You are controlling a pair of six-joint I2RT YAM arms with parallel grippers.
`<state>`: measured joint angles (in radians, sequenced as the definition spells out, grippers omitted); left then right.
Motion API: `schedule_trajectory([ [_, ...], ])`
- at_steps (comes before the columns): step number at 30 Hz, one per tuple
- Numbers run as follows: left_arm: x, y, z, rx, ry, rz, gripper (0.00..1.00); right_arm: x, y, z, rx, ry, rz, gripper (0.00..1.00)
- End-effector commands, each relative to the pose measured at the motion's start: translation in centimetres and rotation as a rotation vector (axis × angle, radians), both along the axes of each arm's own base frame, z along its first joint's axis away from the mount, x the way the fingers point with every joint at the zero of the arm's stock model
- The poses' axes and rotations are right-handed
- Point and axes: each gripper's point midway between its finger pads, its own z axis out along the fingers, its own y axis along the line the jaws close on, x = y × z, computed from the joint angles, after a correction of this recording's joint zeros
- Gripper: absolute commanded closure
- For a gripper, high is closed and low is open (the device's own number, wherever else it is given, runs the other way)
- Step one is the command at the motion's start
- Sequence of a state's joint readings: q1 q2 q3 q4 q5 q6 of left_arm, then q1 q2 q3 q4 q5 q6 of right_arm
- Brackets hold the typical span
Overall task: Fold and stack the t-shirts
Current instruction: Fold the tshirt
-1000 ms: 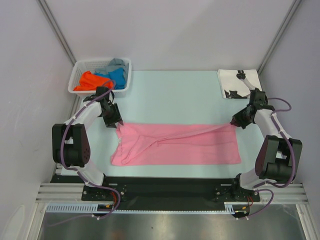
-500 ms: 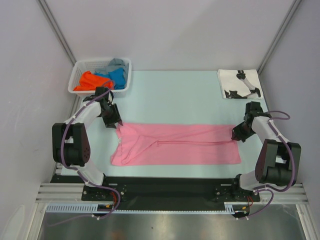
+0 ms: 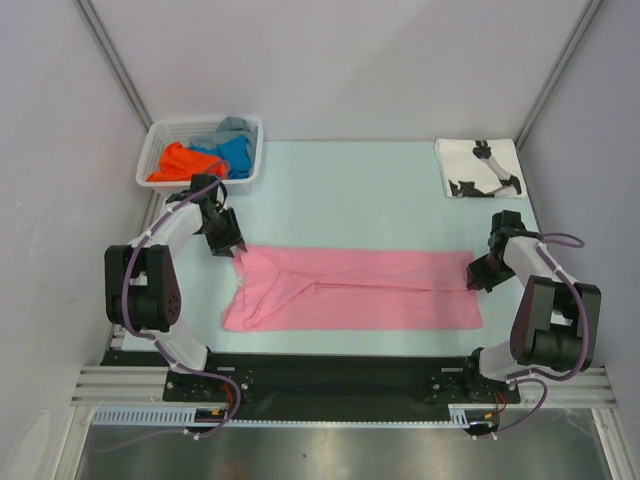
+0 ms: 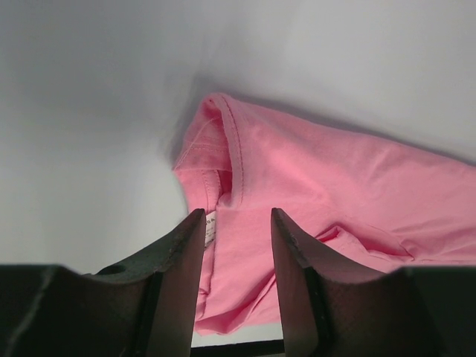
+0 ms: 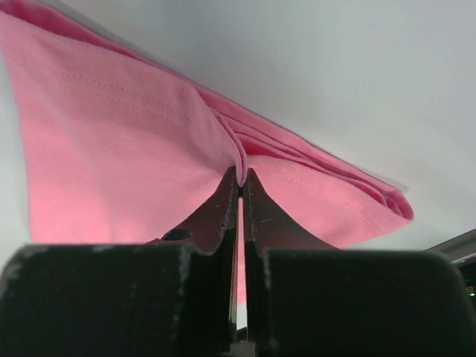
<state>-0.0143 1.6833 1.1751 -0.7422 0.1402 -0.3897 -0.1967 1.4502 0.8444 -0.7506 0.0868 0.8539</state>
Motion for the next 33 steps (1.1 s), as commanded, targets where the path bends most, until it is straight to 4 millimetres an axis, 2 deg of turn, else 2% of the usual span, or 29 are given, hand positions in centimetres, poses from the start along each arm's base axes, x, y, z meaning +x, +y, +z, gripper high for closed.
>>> schedule_trajectory([
  [1, 0.2, -0.1, -0.1, -0.018, -0.011, -0.019, 0.54, -0.1, -1.0, -0.5, -0.044, 0.015, 0.001, 1.0],
  [4, -0.1, 0.2, 0.1, -0.005, -0.016, -0.01, 0.56, -0.3, -0.9, -0.9, -0.043, 0.023, 0.021, 0.98],
  [6, -0.1, 0.2, 0.5, 0.0, -0.028, -0.008, 0.57, -0.2, -0.9, -0.7, -0.039, 0.024, 0.052, 0.86],
  [7, -0.1, 0.1, 0.9, 0.001, -0.042, -0.022, 0.59, -0.2, -0.7, -0.6, -0.031, 0.026, 0.067, 0.71],
  [9, -0.3, -1.0, 2.2, -0.001, -0.078, -0.083, 0.59, -0.4, -0.5, 0.2, -0.031, 0.033, 0.12, 0.61],
  [11, -0.6, -2.5, 3.3, 0.007, -0.111, -0.185, 0.54, 0.4, -0.4, 1.9, -0.047, -0.001, 0.164, 0.53],
  [12, -1.0, -4.3, 3.7, -0.006, -0.123, -0.261, 0.53, 0.1, -0.4, 2.4, -0.058, 0.009, 0.205, 0.51],
  [13, -1.4, -5.5, 3.8, -0.022, -0.132, -0.335, 0.51, 0.8, -0.1, 3.6, -0.079, -0.018, 0.243, 0.48],
  [14, -2.0, -8.1, 4.2, -0.094, -0.156, -0.421, 0.51, 1.0, 0.2, 4.1, -0.09, -0.027, 0.27, 0.47],
  [16, -2.9, -10.2, 3.9, -0.15, -0.161, -0.495, 0.51, 1.4, 0.8, 5.2, -0.102, -0.05, 0.323, 0.46],
  [17, -3.3, -12.1, 4.0, -0.204, -0.168, -0.547, 0.52, 2.0, 1.5, 5.8, -0.108, -0.071, 0.357, 0.46],
  [19, -3.5, -13.2, 2.8, -0.215, -0.129, -0.576, 0.53, 2.5, 2.2, 6.0, -0.104, -0.078, 0.383, 0.46],
  [21, -3.4, -13.7, 0.9, -0.16, -0.089, -0.586, 0.53, 2.8, 2.9, 6.1, -0.096, -0.079, 0.401, 0.46],
  [25, -2.6, -13.7, 0.0, -0.1, -0.084, -0.551, 0.53, 2.7, 4.3, 6.3, -0.06, -0.102, 0.416, 0.46],
  [33, -2.7, -13.1, -1.9, 0.015, -0.061, -0.567, 0.53, 2.3, 4.8, 6.4, -0.043, -0.115, 0.441, 0.46],
])
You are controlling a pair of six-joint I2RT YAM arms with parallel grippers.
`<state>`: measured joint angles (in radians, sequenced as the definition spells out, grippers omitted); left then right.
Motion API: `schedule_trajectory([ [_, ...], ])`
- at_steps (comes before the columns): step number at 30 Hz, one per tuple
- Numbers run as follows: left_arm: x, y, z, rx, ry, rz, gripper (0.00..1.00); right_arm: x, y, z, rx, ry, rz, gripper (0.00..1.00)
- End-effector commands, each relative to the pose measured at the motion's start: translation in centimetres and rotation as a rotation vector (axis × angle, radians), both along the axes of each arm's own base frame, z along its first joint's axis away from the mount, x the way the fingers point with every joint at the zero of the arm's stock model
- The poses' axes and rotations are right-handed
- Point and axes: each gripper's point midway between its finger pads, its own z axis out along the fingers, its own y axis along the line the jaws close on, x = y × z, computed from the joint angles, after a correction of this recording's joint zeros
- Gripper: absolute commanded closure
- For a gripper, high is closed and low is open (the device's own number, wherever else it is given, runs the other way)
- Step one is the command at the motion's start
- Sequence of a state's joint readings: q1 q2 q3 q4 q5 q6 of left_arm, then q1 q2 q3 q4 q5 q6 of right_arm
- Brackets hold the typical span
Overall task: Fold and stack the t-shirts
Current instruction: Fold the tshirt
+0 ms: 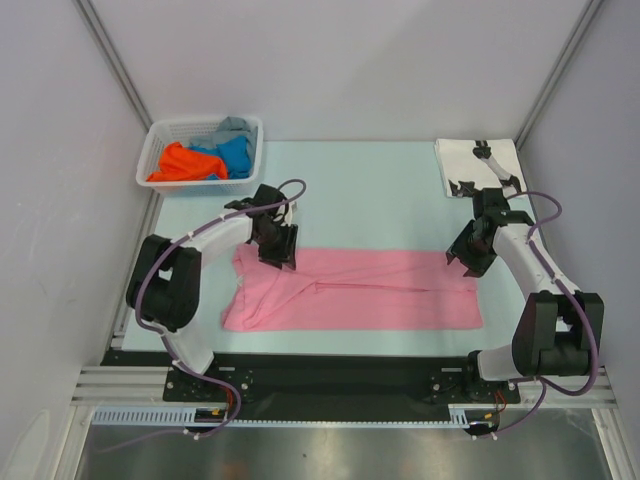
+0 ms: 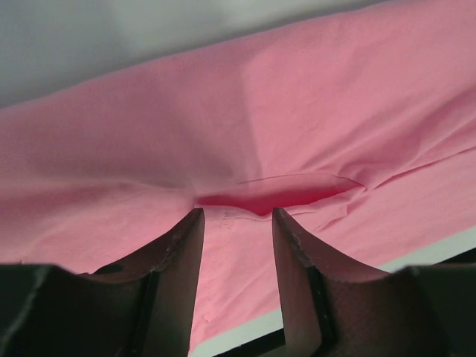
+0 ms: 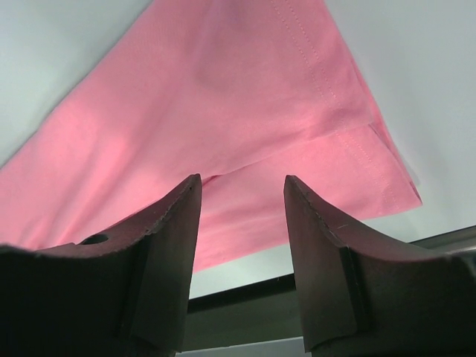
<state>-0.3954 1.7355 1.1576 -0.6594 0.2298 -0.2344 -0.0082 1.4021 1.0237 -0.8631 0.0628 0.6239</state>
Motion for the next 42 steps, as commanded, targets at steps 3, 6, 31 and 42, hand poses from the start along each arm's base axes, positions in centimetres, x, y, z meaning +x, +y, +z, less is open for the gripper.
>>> schedule_trajectory([
  [3, 1.0, 0.7, -0.6, 0.075, -0.052, -0.016, 0.53, -0.2, 0.6, 0.6, 0.02, -0.023, 0.035, 0.46],
  [6, 0.6, 0.7, -1.1, 0.073, -0.036, -0.022, 0.54, -0.1, 0.7, 0.3, 0.026, -0.018, 0.04, 0.46],
  [31, -2.0, -1.5, 0.6, 0.002, -0.006, -0.069, 0.95, 1.6, 2.8, -0.3, 0.084, -0.011, 0.132, 0.46],
  [42, -8.1, -5.5, 2.0, -0.078, 0.025, -0.252, 0.94, 3.5, 7.5, -0.4, 0.14, -0.015, 0.316, 0.46],
])
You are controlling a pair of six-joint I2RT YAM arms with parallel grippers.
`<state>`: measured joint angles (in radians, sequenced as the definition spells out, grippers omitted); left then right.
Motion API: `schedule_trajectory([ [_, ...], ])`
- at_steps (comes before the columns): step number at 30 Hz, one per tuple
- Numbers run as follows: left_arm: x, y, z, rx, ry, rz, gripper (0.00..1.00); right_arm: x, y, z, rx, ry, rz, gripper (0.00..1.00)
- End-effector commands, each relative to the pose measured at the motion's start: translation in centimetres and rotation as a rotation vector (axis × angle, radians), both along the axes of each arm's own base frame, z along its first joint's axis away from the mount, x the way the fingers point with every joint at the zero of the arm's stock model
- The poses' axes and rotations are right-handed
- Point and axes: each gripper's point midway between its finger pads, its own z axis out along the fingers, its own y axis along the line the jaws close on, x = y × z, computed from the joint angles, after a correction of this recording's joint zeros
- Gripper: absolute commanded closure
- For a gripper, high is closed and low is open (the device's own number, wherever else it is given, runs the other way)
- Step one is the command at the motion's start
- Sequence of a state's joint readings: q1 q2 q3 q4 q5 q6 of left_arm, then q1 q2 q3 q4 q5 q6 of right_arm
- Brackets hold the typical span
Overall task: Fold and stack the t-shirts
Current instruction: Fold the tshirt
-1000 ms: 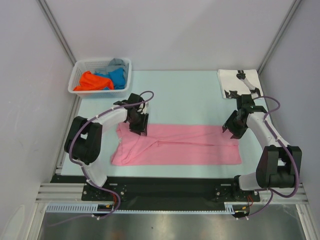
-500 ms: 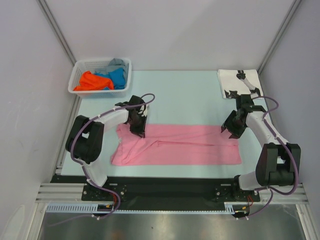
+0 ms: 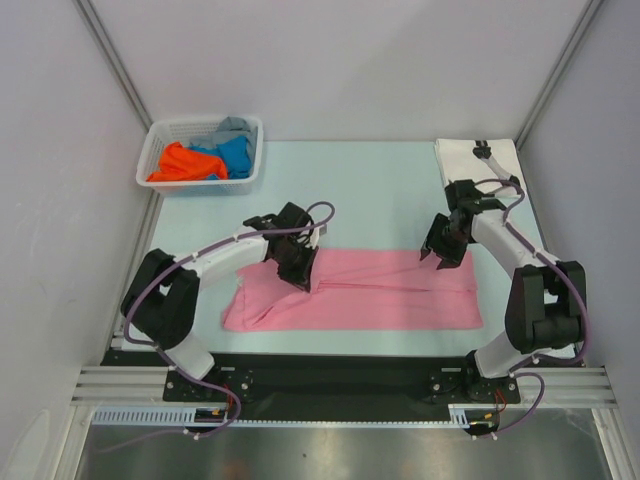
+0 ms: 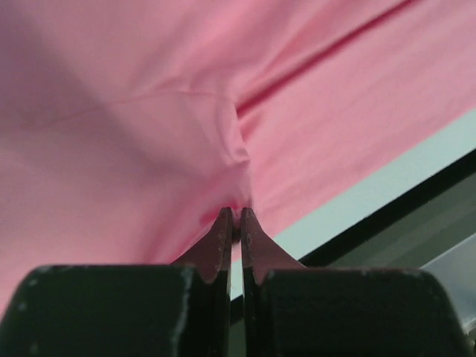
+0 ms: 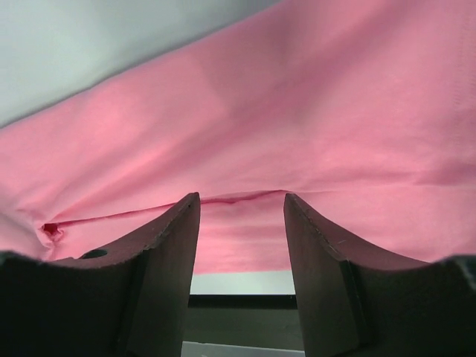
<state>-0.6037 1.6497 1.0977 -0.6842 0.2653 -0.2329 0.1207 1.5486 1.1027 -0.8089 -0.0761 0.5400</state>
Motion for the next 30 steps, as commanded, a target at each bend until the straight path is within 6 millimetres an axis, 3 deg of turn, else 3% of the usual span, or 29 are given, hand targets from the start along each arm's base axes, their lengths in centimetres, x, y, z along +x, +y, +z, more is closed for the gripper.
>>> schedule_trajectory([
  [1, -2.2, -0.4, 0.8, -0.046, 0.02, -0.033, 0.94, 1.2, 1.8, 0.6, 0.046, -0.028, 0.072, 0.46],
  [8, -5.7, -0.6, 0.6, -0.112, 0.049, -0.027, 0.9, 0.7, 6.3, 0.3, 0.157, -0.029, 0.201, 0.46],
  [10, -5.8, -0.7, 0.4, -0.108, 0.045, -0.009, 0.87, 0.1, 7.4, -0.1, 0.162, -0.021, 0.258, 0.46],
  [11, -6.1, -0.7, 0.2, -0.103, 0.055, 0.007, 0.74, -0.2, 8.0, -0.3, 0.18, -0.016, 0.284, 0.46],
  [14, -5.2, -1.0, 0.9, -0.112, 0.027, 0.042, 0.52, -0.9, 10.2, -0.9, 0.211, -0.005, 0.362, 0.45],
  [16, -4.1, -1.6, 2.4, -0.12, -0.002, 0.067, 0.24, -1.2, 10.9, -0.9, 0.219, 0.001, 0.383, 0.44],
  [17, -2.6, -2.0, 3.9, -0.12, -0.05, 0.084, 0.17, -1.5, 11.8, -0.7, 0.243, -0.002, 0.4, 0.43],
  [20, -1.4, -0.7, 5.9, -0.051, -0.109, 0.134, 0.2, -1.8, 13.7, 0.0, 0.3, -0.028, 0.45, 0.37],
  [22, -1.0, 1.3, 8.1, -0.008, -0.177, 0.211, 0.23, -2.3, 15.3, 0.8, 0.337, -0.045, 0.496, 0.34],
  [23, -1.8, 2.8, 7.6, 0.029, -0.156, 0.265, 0.27, -3.1, 17.1, 1.1, 0.375, -0.053, 0.546, 0.34],
  [25, -2.8, 4.5, 7.2, 0.036, -0.153, 0.311, 0.3, -4.1, 18.7, 1.1, 0.409, -0.048, 0.578, 0.35],
  [26, -3.7, 6.4, 6.2, 0.051, -0.135, 0.361, 0.34, -4.6, 20.1, 0.8, 0.449, -0.044, 0.61, 0.36],
  [29, -5.0, 9.5, 5.4, 0.028, -0.111, 0.469, 0.44, -6.4, 22.6, -0.1, 0.499, 0.012, 0.642, 0.45],
  [30, -5.6, 10.3, 4.2, 0.034, -0.09, 0.493, 0.46, -7.0, 23.4, -0.1, 0.522, 0.022, 0.652, 0.47],
])
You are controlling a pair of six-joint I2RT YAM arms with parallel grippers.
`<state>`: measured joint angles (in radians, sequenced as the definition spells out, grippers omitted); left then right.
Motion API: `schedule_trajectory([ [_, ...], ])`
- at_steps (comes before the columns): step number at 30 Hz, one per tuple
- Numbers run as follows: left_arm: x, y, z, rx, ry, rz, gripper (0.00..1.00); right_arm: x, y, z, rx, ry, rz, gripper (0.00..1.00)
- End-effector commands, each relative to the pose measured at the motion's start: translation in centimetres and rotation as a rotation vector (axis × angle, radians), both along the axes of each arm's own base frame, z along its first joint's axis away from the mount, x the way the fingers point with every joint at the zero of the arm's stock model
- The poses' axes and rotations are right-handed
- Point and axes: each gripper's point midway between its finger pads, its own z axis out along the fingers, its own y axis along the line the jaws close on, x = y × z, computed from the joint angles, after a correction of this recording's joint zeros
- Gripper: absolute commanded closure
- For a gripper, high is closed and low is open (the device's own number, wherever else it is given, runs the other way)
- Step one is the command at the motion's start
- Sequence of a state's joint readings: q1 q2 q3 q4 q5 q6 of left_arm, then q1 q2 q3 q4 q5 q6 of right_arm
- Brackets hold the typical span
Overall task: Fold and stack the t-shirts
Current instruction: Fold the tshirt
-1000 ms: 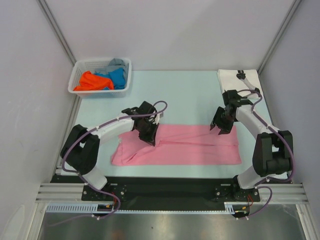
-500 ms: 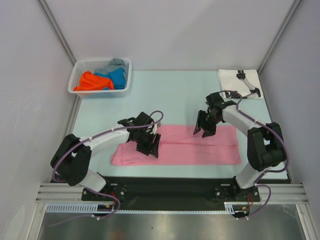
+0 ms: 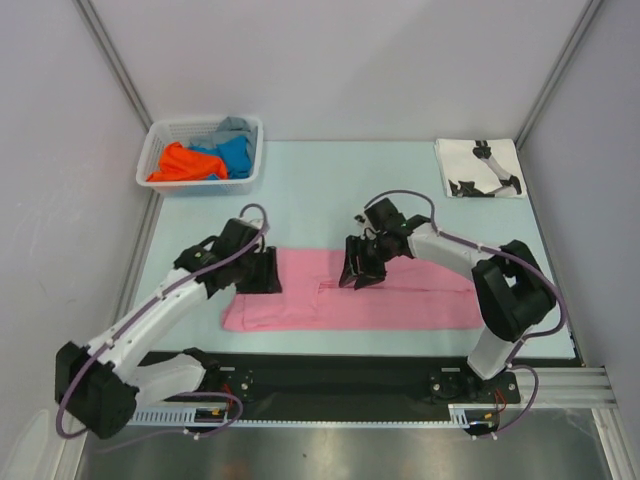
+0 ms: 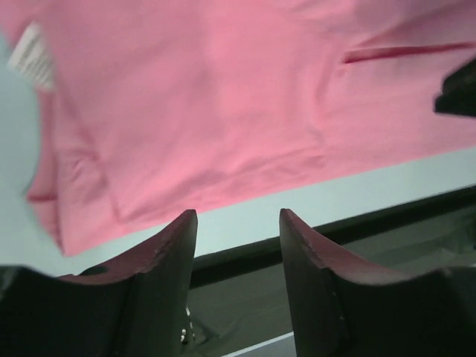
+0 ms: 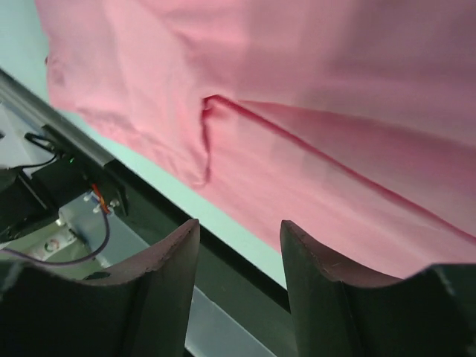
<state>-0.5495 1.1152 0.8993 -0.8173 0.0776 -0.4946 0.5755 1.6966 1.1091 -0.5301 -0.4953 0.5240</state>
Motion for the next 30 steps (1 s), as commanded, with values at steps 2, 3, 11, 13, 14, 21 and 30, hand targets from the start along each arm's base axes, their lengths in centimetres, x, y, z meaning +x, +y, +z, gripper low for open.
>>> schedule_trajectory([
  [2, -1.1, 4.4, -2.2, 0.002, 0.062, 0.201, 0.48, -1.5, 3.7, -0.3, 0.117, 0.049, 0.055, 0.48],
  [3, -0.7, 4.6, -1.8, -0.01, 0.047, 0.223, 0.48, -1.6, 4.1, -0.5, 0.124, 0.06, 0.064, 0.48],
  [11, 6.7, 9.2, -0.6, -0.09, 0.0, 0.488, 0.35, -4.0, 6.7, -2.5, 0.149, 0.155, 0.143, 0.41],
  [13, 8.5, 10.3, -1.3, -0.103, 0.009, 0.518, 0.31, -4.2, 7.1, -2.6, 0.159, 0.165, 0.158, 0.4],
  [14, 10.0, 10.1, -0.6, -0.136, -0.027, 0.491, 0.3, -4.3, 7.3, -2.7, 0.159, 0.172, 0.16, 0.4],
  [21, 15.9, 9.6, -2.8, -0.205, -0.023, 0.414, 0.41, -4.8, 8.9, -3.3, 0.18, 0.215, 0.171, 0.45],
  [30, 19.3, 10.3, -6.0, -0.155, 0.013, 0.419, 0.46, -5.9, 9.8, -4.8, 0.173, 0.264, 0.18, 0.52],
])
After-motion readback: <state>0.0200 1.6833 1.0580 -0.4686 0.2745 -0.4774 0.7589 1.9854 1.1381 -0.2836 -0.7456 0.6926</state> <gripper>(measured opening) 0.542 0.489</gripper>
